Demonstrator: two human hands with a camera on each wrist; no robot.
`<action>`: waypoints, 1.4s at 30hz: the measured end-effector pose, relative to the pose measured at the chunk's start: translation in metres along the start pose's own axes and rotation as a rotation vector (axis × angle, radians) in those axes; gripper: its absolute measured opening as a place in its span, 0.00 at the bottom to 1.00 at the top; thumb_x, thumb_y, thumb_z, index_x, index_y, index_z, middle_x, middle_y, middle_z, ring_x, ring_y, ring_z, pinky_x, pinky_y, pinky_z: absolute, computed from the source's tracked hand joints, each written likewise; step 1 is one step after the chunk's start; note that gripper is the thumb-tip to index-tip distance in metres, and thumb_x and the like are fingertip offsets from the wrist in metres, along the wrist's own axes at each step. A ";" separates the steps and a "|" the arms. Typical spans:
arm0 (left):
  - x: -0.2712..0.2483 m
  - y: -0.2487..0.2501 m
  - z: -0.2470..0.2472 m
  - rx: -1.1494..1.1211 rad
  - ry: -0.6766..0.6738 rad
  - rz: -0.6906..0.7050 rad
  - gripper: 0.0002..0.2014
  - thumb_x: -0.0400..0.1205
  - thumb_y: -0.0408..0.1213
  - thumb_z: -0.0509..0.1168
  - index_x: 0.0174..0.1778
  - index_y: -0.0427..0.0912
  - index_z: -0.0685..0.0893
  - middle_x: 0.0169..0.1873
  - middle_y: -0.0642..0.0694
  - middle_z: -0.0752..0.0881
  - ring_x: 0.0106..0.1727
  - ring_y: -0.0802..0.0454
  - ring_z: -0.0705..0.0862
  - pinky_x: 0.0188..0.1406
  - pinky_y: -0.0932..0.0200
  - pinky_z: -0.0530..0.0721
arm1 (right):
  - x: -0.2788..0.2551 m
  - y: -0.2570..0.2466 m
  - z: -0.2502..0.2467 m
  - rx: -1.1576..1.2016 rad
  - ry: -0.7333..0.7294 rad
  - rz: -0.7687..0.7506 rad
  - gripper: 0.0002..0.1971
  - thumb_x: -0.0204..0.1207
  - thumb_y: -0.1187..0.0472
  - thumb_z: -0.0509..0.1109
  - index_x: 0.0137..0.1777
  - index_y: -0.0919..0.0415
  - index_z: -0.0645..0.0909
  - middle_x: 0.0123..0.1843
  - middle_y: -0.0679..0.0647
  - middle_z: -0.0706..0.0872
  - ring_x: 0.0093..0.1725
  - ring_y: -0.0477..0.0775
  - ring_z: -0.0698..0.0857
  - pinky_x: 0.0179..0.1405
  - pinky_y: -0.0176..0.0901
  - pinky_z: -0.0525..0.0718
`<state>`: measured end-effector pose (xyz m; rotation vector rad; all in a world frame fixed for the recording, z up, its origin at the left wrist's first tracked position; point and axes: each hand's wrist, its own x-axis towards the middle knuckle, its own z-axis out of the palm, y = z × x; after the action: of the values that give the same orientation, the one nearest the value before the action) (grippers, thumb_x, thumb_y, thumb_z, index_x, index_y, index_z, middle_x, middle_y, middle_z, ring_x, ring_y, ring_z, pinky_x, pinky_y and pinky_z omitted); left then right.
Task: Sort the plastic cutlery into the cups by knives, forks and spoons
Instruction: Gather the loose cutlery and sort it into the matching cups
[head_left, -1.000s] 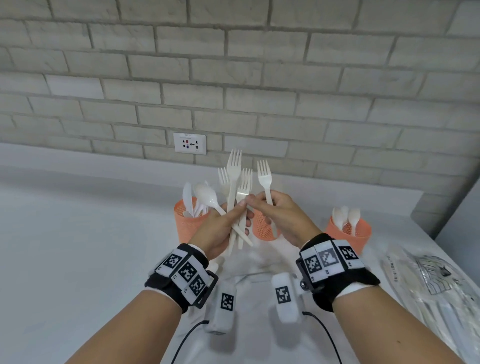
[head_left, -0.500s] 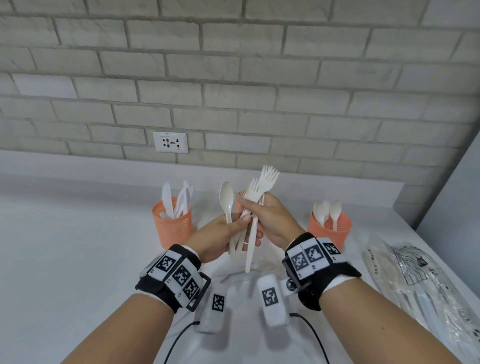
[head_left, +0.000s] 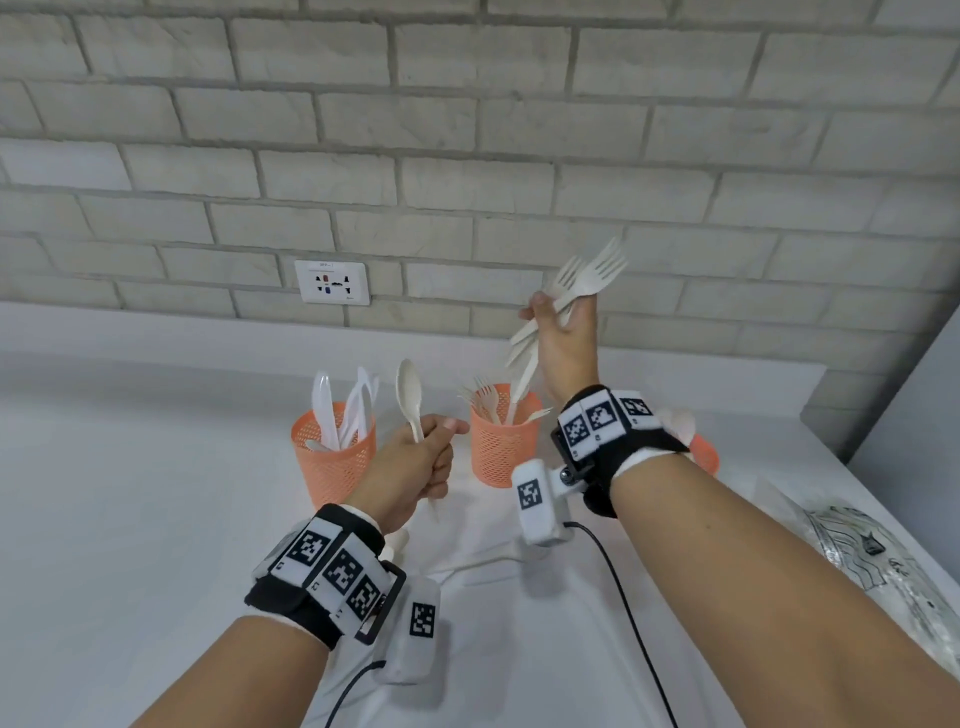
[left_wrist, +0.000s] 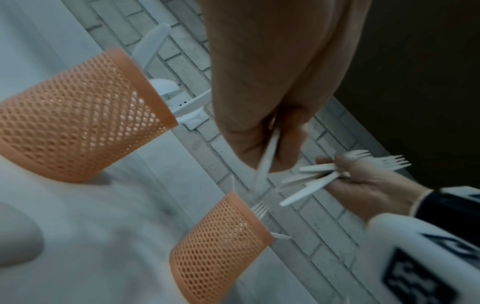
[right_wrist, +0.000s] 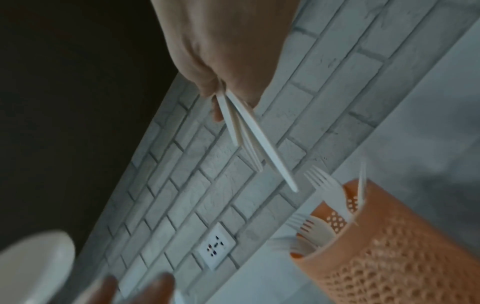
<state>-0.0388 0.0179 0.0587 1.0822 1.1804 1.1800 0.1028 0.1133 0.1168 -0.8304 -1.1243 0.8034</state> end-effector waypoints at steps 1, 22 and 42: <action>0.002 0.000 0.000 0.008 -0.001 0.001 0.09 0.86 0.37 0.55 0.51 0.36 0.77 0.16 0.55 0.65 0.17 0.60 0.62 0.15 0.68 0.64 | -0.001 0.007 0.005 -0.016 -0.013 -0.007 0.18 0.81 0.68 0.62 0.70 0.63 0.67 0.51 0.56 0.80 0.38 0.41 0.83 0.43 0.28 0.83; 0.012 0.000 0.020 -0.064 -0.095 0.016 0.11 0.87 0.36 0.53 0.56 0.38 0.80 0.26 0.49 0.72 0.21 0.59 0.68 0.22 0.67 0.69 | 0.002 0.015 -0.017 -0.702 -0.423 0.366 0.33 0.75 0.52 0.71 0.77 0.61 0.63 0.74 0.60 0.71 0.71 0.59 0.75 0.66 0.48 0.75; 0.018 -0.042 0.171 0.631 -0.190 0.292 0.35 0.80 0.45 0.66 0.80 0.44 0.58 0.74 0.43 0.63 0.72 0.46 0.70 0.71 0.56 0.69 | -0.025 -0.058 -0.186 -0.698 0.102 -0.222 0.17 0.81 0.72 0.53 0.63 0.56 0.75 0.37 0.61 0.81 0.28 0.48 0.84 0.38 0.45 0.84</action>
<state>0.1350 0.0319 0.0309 1.8500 1.3073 0.9019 0.2830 0.0362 0.1163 -1.2755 -1.3950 0.1634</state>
